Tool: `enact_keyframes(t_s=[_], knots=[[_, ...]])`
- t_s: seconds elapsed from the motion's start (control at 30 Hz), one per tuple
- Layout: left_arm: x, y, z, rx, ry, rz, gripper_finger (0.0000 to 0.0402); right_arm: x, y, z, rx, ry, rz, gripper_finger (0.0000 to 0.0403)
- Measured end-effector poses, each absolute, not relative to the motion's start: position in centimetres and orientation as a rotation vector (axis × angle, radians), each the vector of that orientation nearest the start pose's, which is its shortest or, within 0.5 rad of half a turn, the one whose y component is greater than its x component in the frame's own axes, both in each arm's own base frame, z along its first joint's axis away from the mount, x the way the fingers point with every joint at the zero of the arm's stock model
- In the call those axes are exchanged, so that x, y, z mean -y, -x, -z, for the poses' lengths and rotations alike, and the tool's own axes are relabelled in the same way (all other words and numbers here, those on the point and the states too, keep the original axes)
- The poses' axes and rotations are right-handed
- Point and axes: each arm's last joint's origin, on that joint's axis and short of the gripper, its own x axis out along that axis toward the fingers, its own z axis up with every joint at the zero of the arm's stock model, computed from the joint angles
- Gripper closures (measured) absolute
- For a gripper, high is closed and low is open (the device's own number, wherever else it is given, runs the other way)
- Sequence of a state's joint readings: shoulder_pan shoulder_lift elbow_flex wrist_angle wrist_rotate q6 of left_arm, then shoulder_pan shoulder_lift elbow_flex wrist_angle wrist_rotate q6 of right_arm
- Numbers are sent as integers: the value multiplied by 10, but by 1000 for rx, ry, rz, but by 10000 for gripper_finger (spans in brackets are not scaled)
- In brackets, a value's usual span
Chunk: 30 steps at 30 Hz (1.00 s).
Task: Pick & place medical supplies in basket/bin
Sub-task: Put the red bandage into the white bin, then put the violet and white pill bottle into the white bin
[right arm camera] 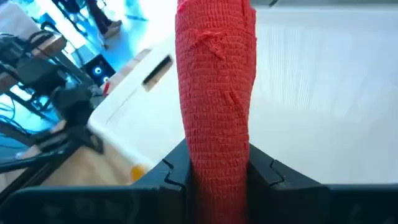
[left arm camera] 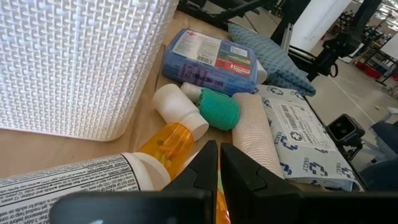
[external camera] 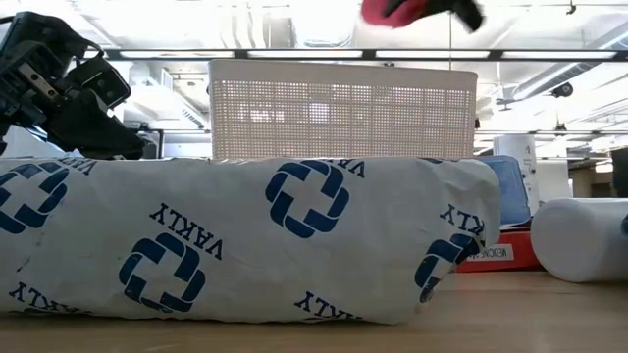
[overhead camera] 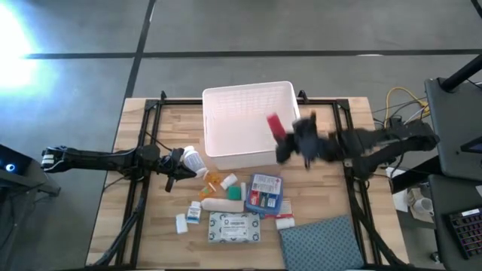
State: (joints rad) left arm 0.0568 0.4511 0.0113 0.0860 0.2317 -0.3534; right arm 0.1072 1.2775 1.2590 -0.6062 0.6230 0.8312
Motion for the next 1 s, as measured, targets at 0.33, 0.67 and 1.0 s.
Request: enact_keyframes(t_s=[0.33, 0.67, 1.0], knots=[[0, -120, -135, -378, 400, 109, 401, 86, -300, -362, -526, -688, 534, 213], [-1, -120, -135, -375, 397, 91, 401, 94, -308, -389, -546, -462, 607, 114], [-2, -124, -149, -294, 1151, -48, 401, 88, -293, -403, -656, -367, 604, 95]])
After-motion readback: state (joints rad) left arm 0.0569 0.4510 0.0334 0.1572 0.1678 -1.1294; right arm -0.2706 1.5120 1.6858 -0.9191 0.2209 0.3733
